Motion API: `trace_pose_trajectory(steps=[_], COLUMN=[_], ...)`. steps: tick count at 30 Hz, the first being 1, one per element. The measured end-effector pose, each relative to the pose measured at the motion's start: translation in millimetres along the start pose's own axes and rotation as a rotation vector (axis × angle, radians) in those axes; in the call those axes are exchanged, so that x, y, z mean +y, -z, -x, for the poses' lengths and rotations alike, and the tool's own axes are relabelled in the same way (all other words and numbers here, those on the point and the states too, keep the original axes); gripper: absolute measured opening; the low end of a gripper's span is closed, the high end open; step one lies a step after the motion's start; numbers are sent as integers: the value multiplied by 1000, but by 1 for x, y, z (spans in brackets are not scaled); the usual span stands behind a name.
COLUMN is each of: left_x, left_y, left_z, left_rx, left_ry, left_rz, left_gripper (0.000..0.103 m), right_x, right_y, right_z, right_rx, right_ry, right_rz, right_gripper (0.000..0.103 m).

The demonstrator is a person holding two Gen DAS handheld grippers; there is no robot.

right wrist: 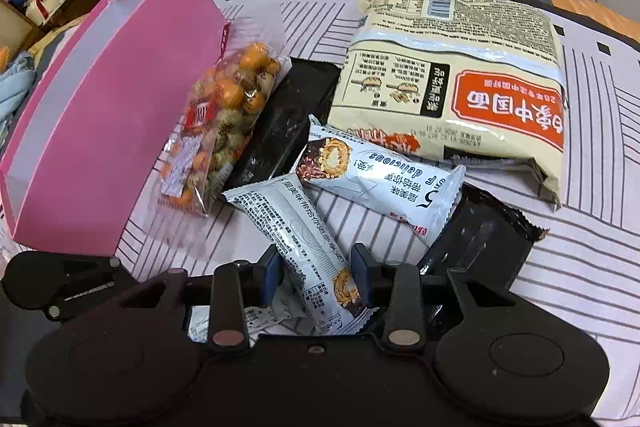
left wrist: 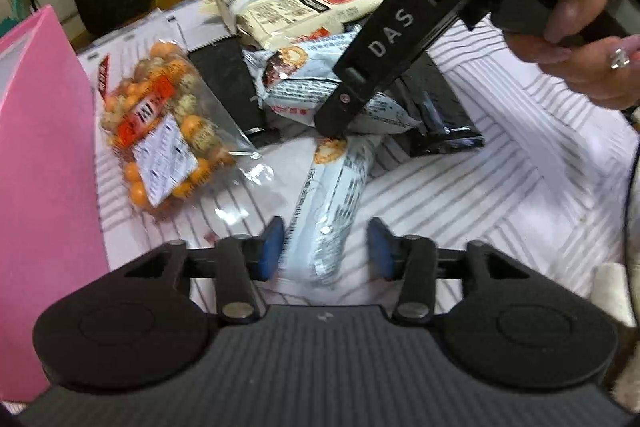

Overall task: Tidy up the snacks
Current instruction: 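Grasp the white wrapped bar with the left gripper and lift it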

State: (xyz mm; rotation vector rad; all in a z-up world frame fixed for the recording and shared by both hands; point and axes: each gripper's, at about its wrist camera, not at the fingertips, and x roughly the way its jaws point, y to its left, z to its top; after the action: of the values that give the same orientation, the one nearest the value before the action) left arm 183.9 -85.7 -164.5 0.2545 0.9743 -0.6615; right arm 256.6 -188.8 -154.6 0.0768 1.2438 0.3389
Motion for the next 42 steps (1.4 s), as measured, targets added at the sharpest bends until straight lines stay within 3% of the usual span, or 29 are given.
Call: trace_pose_trajectory(steps=[1, 8, 12, 26, 31, 36, 42], left_x=[1, 12, 7, 14, 18, 27, 25], left_y=[0, -2, -1, 13, 22, 47, 65], left_z=[1, -4, 1, 23, 45, 64, 90], left_rx=[13, 27, 32, 80, 62, 50, 25], left_ry=[19, 91, 70, 68, 29, 64, 25], left_rz=[18, 138, 120, 239, 279, 381, 389], left_gripper=[29, 31, 28, 27, 27, 27, 27], right_x=[1, 4, 8, 25, 34, 40, 56], right_y=[0, 0, 3, 27, 43, 59, 84], right_z=[0, -1, 2, 31, 42, 54, 67], right_rx=[3, 0, 3, -10, -38, -69, -126], right_ry=[5, 32, 37, 61, 52, 37, -2], right_rz=[7, 18, 19, -24, -57, -103, -153], right_gripper=[43, 43, 42, 41, 41, 41, 41])
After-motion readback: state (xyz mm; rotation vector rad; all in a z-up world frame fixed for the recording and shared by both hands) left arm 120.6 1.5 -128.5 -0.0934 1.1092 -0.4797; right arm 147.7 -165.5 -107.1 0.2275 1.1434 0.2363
